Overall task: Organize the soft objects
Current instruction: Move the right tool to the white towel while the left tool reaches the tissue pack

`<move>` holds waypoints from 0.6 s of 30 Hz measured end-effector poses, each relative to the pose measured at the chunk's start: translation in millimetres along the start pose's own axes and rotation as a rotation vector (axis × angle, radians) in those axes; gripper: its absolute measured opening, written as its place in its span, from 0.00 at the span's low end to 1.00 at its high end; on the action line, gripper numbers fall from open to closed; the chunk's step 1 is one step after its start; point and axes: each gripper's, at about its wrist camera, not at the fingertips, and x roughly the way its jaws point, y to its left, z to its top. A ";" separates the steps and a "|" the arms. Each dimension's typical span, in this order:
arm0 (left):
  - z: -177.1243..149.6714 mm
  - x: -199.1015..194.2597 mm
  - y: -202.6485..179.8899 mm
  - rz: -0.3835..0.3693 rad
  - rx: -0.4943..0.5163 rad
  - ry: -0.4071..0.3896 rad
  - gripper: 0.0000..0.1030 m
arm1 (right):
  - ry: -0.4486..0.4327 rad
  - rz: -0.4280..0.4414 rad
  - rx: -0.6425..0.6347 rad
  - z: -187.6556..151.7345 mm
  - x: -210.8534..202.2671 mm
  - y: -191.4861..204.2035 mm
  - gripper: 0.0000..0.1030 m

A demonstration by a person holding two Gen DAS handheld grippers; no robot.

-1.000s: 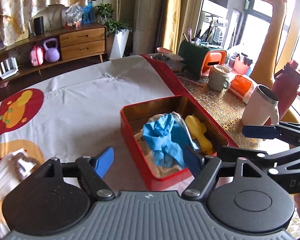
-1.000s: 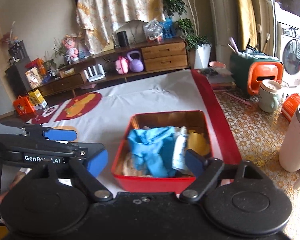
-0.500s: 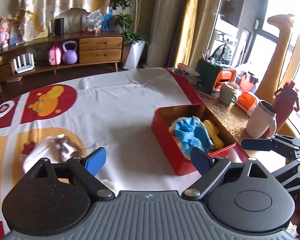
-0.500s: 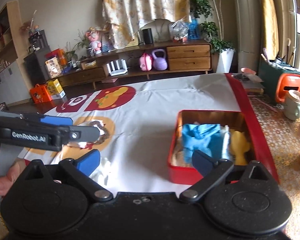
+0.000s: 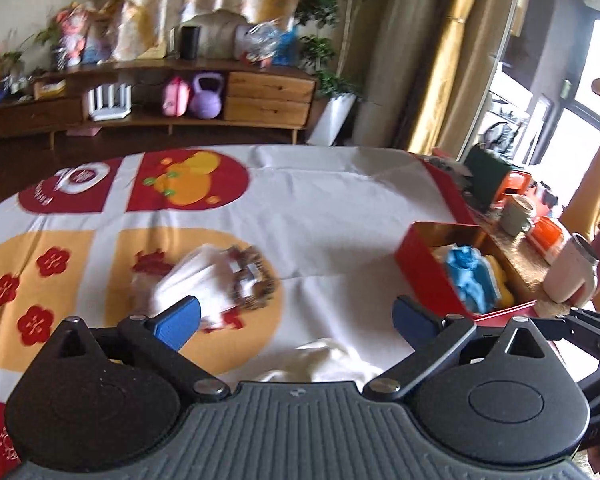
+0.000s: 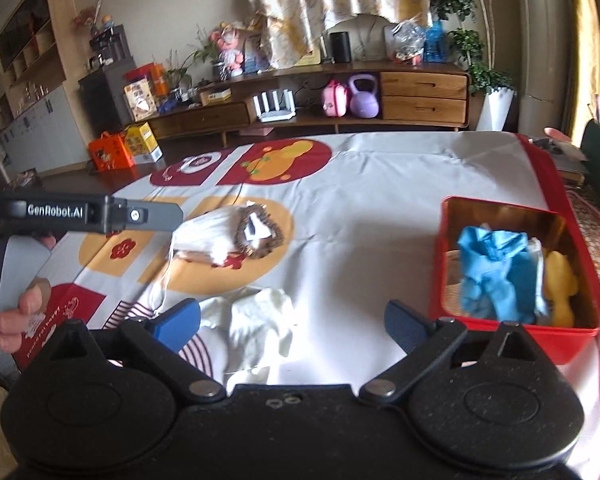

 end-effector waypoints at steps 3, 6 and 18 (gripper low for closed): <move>-3.4 3.6 18.9 0.045 -0.010 -0.003 1.00 | 0.017 0.007 -0.002 -1.5 13.2 10.0 0.96; -7.3 9.2 36.9 0.048 -0.024 -0.011 1.00 | 0.034 0.010 -0.021 -2.5 27.0 19.4 0.95; -14.4 58.0 67.1 0.131 0.024 -0.024 0.99 | 0.127 0.020 -0.094 -8.0 86.8 36.5 0.84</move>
